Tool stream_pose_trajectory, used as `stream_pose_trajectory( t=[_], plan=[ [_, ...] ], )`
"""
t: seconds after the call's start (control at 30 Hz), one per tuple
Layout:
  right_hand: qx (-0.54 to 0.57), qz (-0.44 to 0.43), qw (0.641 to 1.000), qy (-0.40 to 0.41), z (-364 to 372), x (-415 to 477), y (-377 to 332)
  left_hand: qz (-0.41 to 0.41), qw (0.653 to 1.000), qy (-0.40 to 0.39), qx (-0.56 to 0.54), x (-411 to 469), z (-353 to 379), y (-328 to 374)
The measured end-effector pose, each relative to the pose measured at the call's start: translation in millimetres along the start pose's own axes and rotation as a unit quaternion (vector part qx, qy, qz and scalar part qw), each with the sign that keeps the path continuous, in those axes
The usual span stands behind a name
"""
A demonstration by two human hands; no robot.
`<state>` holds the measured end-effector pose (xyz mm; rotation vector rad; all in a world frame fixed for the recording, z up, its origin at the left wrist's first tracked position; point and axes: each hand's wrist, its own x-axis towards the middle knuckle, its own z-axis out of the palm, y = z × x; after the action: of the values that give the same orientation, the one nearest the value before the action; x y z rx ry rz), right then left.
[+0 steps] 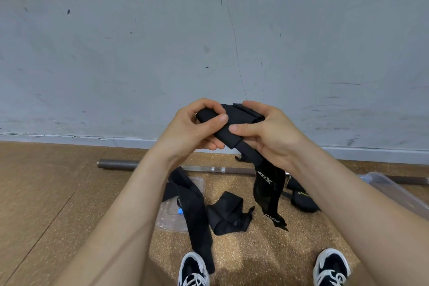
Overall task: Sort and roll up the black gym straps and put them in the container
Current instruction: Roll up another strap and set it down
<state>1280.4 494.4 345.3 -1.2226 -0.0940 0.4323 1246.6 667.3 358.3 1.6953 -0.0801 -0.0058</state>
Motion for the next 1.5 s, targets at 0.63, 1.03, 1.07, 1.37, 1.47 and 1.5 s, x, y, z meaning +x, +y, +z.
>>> stream_pose_trajectory(
  t=[0.63,1.03,1.07,1.37,1.47,1.5],
  plan=[
    [0.017,-0.039,0.999,-0.024,-2.0,-4.7,-5.2,-0.010,1.000,-0.009,0.010,-2.4,-9.7,7.0],
    [-0.145,-0.118,0.981,-0.060,2.6,-8.3,2.0,0.000,0.995,0.084,-0.045,6.1,3.0,-3.6],
    [-0.160,-0.123,0.978,-0.058,2.9,-9.1,1.7,-0.004,0.995,0.083,-0.048,6.1,4.4,-3.7],
    [-0.012,-0.066,0.995,-0.070,-4.5,-10.7,-6.9,-0.003,0.997,-0.065,-0.051,-1.3,-8.5,-2.5],
    [0.046,-0.038,0.994,-0.087,-5.8,-14.2,-9.7,0.005,0.989,-0.122,-0.083,-1.5,-15.6,-4.7],
    [0.049,-0.035,0.994,-0.089,-6.1,-14.4,-9.1,0.008,0.990,-0.114,-0.079,-0.2,-14.9,-5.6]
  ],
)
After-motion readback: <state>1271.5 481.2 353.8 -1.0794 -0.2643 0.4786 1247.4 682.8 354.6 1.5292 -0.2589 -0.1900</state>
